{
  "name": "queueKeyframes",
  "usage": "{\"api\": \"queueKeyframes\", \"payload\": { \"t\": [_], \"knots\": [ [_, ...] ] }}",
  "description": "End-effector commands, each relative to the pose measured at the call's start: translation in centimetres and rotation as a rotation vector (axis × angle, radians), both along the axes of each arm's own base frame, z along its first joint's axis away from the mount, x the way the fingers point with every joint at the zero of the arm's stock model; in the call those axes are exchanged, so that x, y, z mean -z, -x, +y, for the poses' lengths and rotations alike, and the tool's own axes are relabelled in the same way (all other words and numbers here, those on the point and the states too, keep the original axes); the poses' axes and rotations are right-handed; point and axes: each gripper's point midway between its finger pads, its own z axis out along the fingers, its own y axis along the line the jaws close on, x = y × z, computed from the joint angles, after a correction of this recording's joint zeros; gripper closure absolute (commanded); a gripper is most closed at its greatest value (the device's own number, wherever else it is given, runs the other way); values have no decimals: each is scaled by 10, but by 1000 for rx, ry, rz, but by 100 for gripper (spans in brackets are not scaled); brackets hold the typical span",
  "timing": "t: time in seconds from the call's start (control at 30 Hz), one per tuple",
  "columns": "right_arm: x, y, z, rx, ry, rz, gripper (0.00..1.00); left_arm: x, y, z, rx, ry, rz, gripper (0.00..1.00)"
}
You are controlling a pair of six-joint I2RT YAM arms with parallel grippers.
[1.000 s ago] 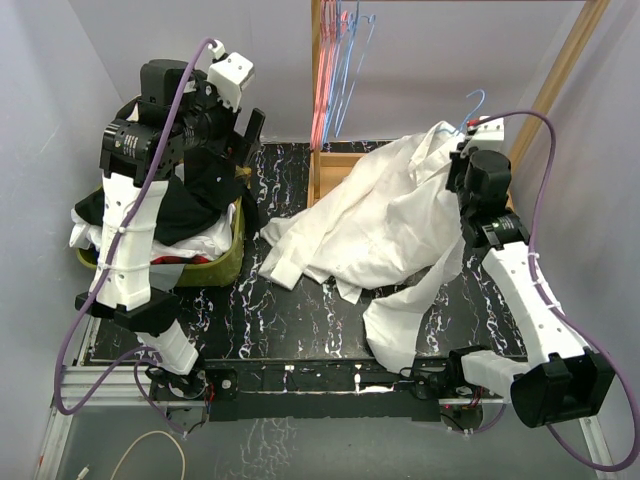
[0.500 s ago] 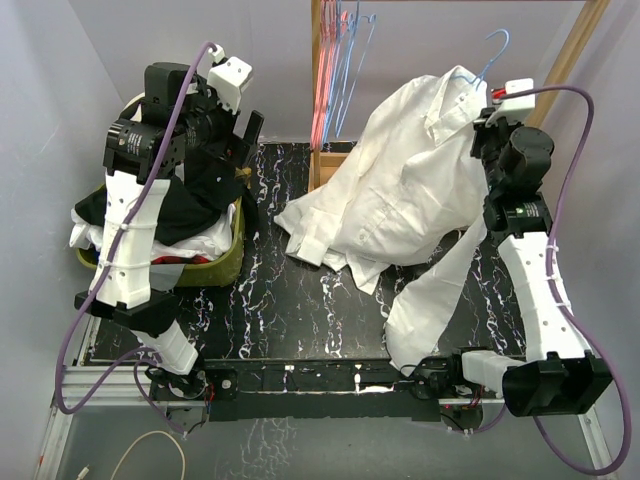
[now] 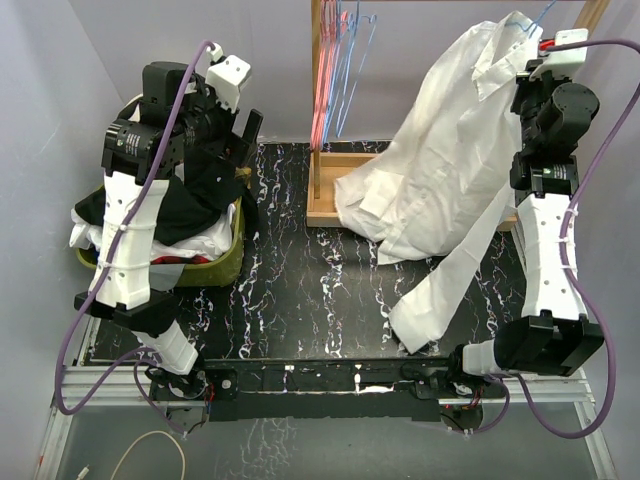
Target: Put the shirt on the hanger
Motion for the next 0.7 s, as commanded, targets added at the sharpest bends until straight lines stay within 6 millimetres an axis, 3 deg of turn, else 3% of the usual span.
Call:
{"api": "queueKeyframes", "payload": {
  "t": [0.0, 0.3, 0.67],
  "knots": [
    [-68, 9, -9, 15, 36, -203, 92, -21, 4, 6, -32, 26, -56, 3],
    [-73, -16, -37, -48, -62, -234, 92, -29, -11, 8, -81, 42, -84, 3],
    [-53, -40, -44, -99, -138, -198, 92, -22, -21, 12, -124, 28, -77, 3]
  ]
}}
